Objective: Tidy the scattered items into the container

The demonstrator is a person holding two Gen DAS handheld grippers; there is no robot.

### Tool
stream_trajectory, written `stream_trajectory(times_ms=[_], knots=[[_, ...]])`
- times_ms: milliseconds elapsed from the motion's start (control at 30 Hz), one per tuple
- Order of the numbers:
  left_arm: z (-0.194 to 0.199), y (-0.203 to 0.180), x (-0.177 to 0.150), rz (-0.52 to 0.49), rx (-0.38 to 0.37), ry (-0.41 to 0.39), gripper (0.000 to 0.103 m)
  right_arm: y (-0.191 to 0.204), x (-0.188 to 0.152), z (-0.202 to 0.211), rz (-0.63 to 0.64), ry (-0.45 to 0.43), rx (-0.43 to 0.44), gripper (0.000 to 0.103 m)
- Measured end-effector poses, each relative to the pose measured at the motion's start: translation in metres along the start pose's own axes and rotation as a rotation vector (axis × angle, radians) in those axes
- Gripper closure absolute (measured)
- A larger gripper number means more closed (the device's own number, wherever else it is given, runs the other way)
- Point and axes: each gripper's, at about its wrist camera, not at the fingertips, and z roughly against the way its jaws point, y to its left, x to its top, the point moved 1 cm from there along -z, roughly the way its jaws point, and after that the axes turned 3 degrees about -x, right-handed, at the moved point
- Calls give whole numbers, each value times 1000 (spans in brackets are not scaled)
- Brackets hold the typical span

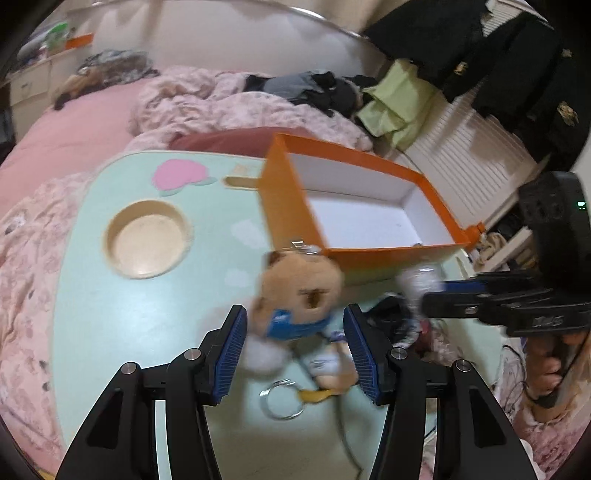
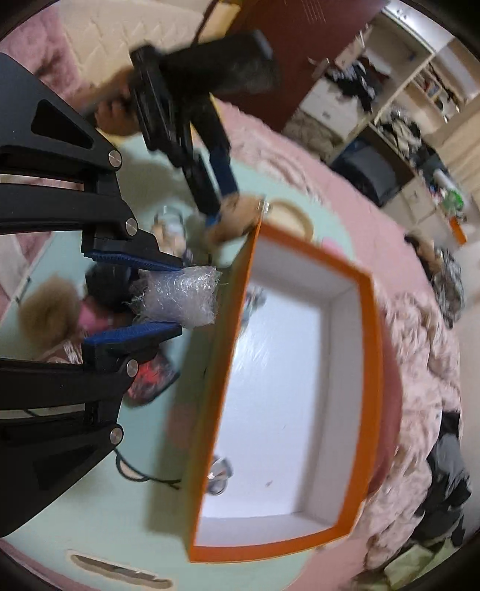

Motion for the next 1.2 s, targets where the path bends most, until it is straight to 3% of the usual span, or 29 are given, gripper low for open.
stream_trajectory(times_ms=[100, 267, 400, 567, 767, 900, 1033, 1200], knots=[[-1, -19, -7, -71, -91, 47, 49, -8, -2, 1, -20, -24, 7, 71], [7, -32, -6, -130, -4, 17, 49, -30, -10, 31, -78, -158, 18, 59], [17, -30, 13, -87, -4, -28, 49, -54, -26, 67, -155, -299, 16, 59], [14, -70, 56, -157, -4, -18, 49, -88, -44, 102, -274, -428, 11, 59], [-58, -130, 108, -205, -68, 209, 47, -105, -51, 103, -330, -427, -31, 59], [-123, -141, 117, -148, -34, 380, 47, -110, -57, 90, -313, -376, -119, 59], [-157, -141, 110, -56, -55, 458, 48, -121, -65, 73, -323, -325, -135, 59], [-171, -146, 103, -48, -33, 483, 49, -131, -75, 63, -349, -307, -100, 59]])
